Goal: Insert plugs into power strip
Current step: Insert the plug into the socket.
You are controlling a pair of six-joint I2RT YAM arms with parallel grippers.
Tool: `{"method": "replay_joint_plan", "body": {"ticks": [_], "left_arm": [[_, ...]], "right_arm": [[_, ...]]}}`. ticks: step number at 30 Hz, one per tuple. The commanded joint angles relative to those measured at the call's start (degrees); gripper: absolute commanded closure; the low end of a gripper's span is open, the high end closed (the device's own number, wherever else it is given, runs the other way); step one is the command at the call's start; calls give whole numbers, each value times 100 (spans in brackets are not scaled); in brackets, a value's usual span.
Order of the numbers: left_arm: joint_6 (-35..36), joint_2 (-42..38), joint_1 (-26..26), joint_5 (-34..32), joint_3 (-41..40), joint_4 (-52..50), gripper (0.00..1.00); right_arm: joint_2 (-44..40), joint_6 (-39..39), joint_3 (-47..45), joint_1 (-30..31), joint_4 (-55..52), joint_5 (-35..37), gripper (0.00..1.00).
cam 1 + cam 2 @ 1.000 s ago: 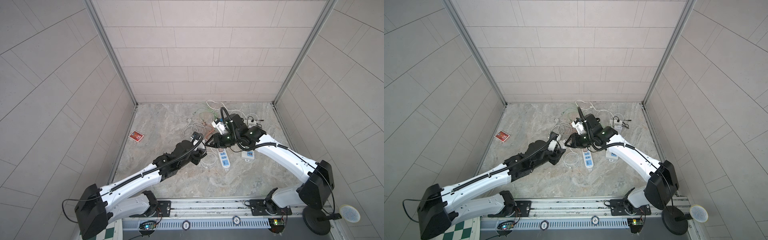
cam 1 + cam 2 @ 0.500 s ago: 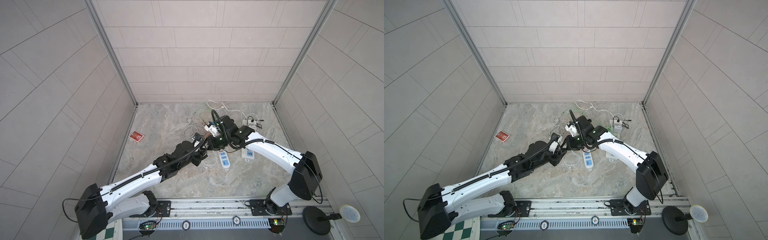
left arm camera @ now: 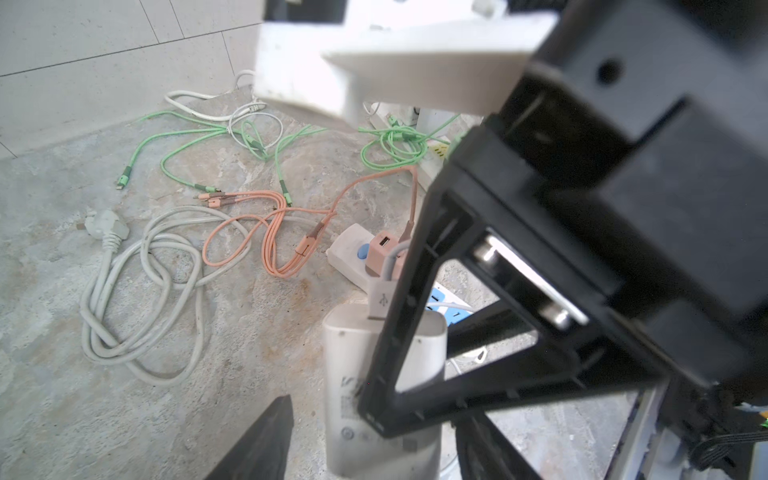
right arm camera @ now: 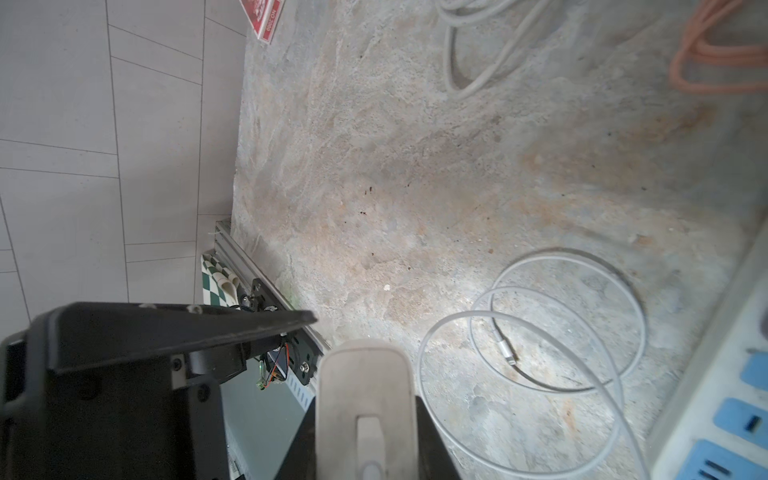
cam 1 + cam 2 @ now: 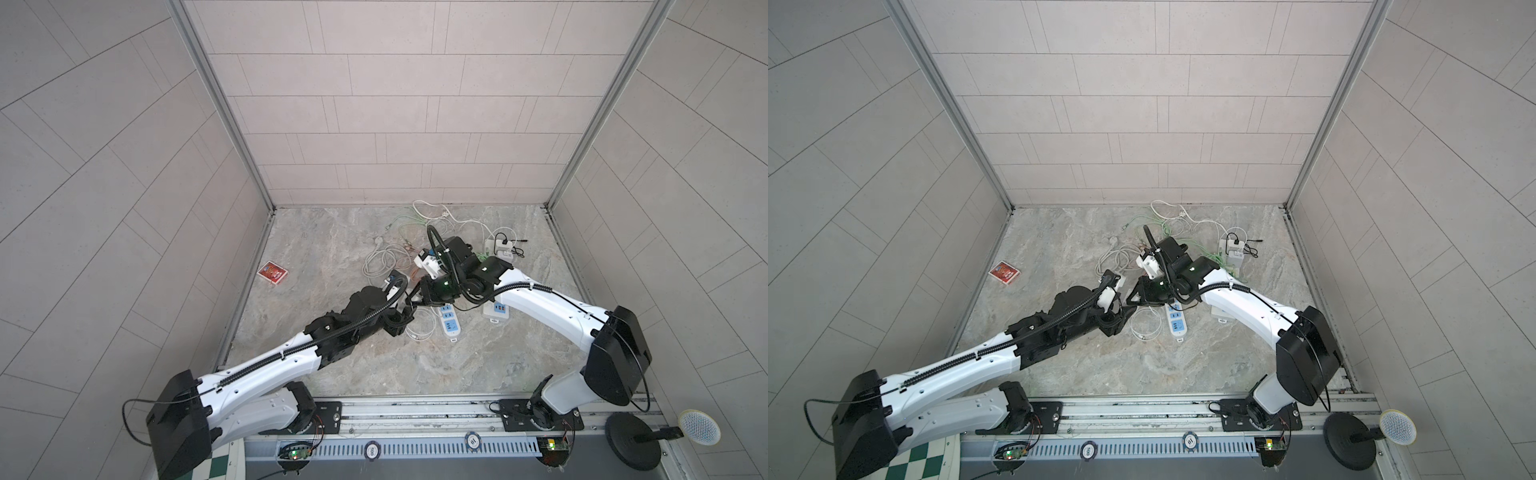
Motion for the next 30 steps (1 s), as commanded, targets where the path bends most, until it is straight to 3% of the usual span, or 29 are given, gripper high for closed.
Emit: {"method": "replay_joint_plan", "body": {"ticks": [1, 6, 10, 15, 24, 30], "left_arm": [[46, -227, -11, 84, -158, 442, 30], [-42, -387, -13, 48, -296, 412, 29], [-46, -281, -16, -54, -362, 373, 29], [-60, -99, -9, -54, -312, 384, 30], [-129, 192, -45, 91, -84, 461, 32], [-201, 399, -153, 38, -17, 684, 32]], "right_arm": [[-434, -137, -126, -289, -364, 321, 100], [-952, -569, -314, -873, -1156, 755, 100], [-1646, -1073, -602, -1673, -2024, 1403, 100], [-2496, -1517, -651, -2302, -2767, 2718, 100], [-2471, -1737, -241, -2385, -3099, 3473, 100], [-2295, -1929, 581, -2429, -3488, 4207, 100]]}}
